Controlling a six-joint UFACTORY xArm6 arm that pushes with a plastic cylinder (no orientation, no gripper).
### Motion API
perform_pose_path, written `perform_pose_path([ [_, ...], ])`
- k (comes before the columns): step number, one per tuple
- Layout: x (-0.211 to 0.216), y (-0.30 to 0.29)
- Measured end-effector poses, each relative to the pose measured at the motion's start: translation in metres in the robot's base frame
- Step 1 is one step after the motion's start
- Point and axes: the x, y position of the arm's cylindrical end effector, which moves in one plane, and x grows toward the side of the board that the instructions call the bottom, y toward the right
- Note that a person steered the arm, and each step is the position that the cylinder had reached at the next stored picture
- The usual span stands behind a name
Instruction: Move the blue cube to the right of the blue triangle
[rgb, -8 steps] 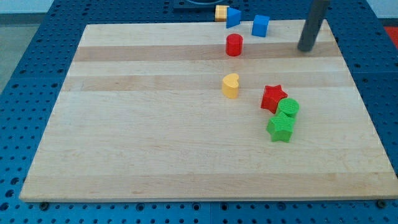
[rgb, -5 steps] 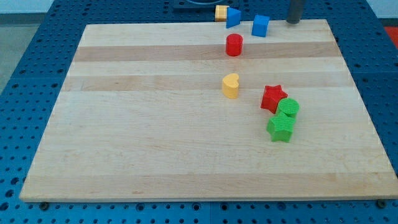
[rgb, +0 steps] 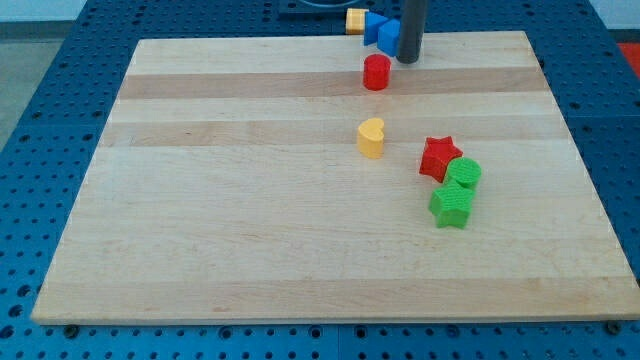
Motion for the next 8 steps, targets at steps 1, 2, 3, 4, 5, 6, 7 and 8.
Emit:
perform_pose_path([
  [1,0.012,-0.022],
  [2,-0.004,-0.046],
  [3,-0.034,-0.046],
  [4,-0.045,-0.035],
  [5,-0.045,-0.024],
  [6,-0.045,-0.024],
  [7,-0.045,-0.018],
  [8,-0.045,0.005],
])
